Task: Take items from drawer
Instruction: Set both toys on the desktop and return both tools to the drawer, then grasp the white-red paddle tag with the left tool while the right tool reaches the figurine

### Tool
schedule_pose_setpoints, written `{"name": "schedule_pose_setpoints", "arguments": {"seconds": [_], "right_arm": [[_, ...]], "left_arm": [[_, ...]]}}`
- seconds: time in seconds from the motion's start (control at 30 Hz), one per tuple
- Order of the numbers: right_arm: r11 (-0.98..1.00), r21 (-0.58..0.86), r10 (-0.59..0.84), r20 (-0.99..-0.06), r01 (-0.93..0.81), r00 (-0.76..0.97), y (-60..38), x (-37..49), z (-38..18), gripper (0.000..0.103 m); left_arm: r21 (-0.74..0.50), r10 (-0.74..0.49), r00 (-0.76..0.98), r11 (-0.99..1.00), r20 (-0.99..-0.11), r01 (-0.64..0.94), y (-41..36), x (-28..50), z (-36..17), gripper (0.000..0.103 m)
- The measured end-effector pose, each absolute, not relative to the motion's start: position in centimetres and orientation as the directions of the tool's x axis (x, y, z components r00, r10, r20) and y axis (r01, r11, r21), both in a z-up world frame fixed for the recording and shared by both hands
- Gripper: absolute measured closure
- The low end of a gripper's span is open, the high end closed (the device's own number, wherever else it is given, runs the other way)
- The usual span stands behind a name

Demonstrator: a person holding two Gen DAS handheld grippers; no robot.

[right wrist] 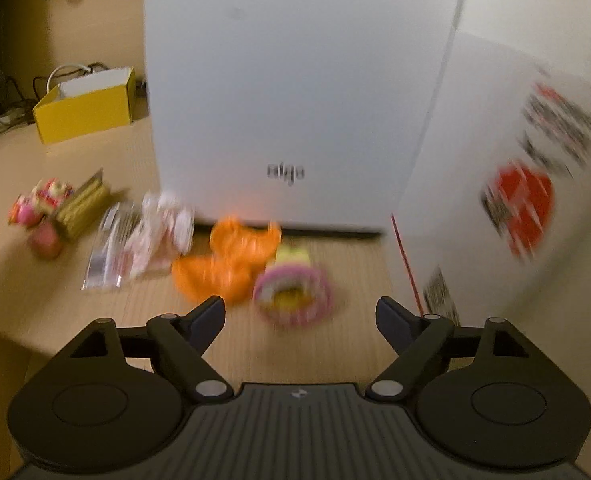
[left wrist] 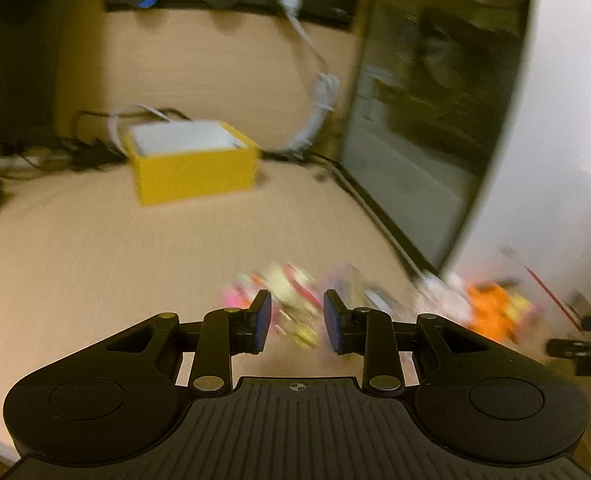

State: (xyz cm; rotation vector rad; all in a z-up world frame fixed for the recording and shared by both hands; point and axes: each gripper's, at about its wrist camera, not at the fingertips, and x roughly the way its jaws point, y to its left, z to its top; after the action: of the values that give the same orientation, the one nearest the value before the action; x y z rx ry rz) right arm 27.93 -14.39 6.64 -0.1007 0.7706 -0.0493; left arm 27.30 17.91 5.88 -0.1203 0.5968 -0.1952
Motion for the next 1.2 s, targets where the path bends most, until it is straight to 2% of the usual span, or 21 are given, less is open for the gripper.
{"name": "schedule_pose_setpoints", "arguments": {"seconds": [0.1, 0.17, 0.23, 0.37, 0.43, 0.6, 0.77, 1.03, 1.1, 1.2], "right_arm": [[0.995, -0.098, -0.071, -0.707, 0.002, 0.703, -14.2, 25.2, 5.8, 0.015], [0.998, -0.055, -0.024, -0.720, -0.023, 0.693, -14.1, 22.9, 5.4, 0.011], [0.999, -0.030, 0.005, -0.741, -0.041, 0.671, -13.9, 21.3, 4.8, 0.011], [0.998, -0.040, -0.002, -0.802, -0.051, 0.597, -13.5, 19.1, 3.1, 0.011], [0.998, -0.058, -0.025, -0.812, -0.038, 0.583, -13.3, 18.2, 2.6, 0.011], [0.996, -0.091, -0.079, -0.809, 0.008, 0.582, -13.5, 15.9, 2.1, 0.011], [0.993, -0.098, -0.114, -0.815, 0.060, 0.568, -14.1, 14.6, 1.6, 0.011], [0.989, -0.071, -0.132, -0.835, 0.132, 0.535, -15.3, 13.6, 0.8, 0.011], [0.989, -0.070, -0.129, -0.837, 0.129, 0.532, -15.3, 13.5, 0.8, 0.011], [0.990, -0.056, -0.115, -0.840, 0.127, 0.531, -15.3, 13.6, 0.8, 0.011]], "left_arm": [[-0.201, -0.402, 0.711, 0.913, -0.577, 0.354, 15.5, 25.7, 4.9, 0.072], [-0.195, -0.493, 0.602, 0.848, -0.628, 0.492, 13.0, 25.1, 3.7, 0.071], [-0.169, -0.532, 0.490, 0.777, -0.690, 0.606, 10.0, 24.6, 2.1, 0.071], [-0.156, -0.544, 0.337, 0.670, -0.769, 0.726, 5.1, 24.1, -1.4, 0.071], [-0.181, -0.525, 0.260, 0.647, -0.811, 0.741, 3.0, 24.7, -3.1, 0.071], [-0.243, -0.494, 0.180, 0.673, -0.851, 0.698, -0.4, 26.6, -6.9, 0.071], [-0.159, -0.392, 0.207, 0.720, -0.897, 0.675, -2.8, 26.8, -9.5, 0.070], [-0.102, -0.367, 0.233, 0.699, -0.901, 0.708, -3.9, 26.7, -9.8, 0.065], [-0.101, -0.370, 0.234, 0.694, -0.899, 0.712, -4.0, 26.6, -9.8, 0.062], [-0.116, -0.389, 0.222, 0.679, -0.894, 0.725, -3.8, 26.4, -9.8, 0.052]]}}
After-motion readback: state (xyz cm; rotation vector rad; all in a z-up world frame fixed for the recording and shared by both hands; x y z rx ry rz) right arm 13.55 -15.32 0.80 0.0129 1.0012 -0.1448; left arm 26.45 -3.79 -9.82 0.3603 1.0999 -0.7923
